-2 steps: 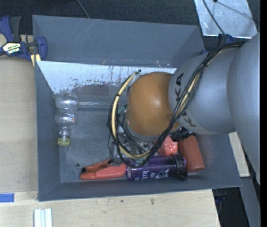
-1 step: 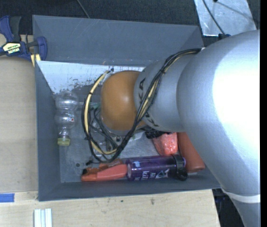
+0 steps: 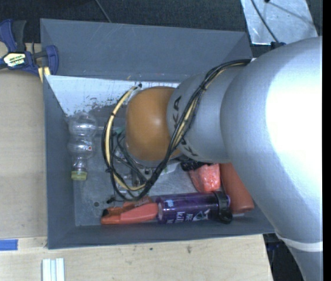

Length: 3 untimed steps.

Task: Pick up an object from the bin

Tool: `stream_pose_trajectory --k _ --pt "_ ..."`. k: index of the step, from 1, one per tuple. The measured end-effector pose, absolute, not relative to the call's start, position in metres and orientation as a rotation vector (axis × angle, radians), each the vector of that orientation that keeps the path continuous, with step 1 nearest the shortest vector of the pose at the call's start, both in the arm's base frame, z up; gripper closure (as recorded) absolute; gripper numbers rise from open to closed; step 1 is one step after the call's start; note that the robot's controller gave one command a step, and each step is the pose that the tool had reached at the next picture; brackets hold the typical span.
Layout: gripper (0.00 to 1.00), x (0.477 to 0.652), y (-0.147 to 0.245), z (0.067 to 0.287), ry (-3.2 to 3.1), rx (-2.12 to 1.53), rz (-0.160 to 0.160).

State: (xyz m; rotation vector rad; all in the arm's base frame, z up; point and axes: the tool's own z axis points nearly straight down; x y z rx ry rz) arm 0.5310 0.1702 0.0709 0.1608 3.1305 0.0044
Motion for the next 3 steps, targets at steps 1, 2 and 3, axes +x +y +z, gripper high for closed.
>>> stream_pose_trajectory --k 1,2,3 --pt "0.00 0.506 0.182 0.087 3.123 0.216 0.003" --pt "0.00 0.486 0.189 0.092 3.139 0.095 0.002" --pt "1.00 0.493 0.137 0.074 3.127 0.012 0.009"
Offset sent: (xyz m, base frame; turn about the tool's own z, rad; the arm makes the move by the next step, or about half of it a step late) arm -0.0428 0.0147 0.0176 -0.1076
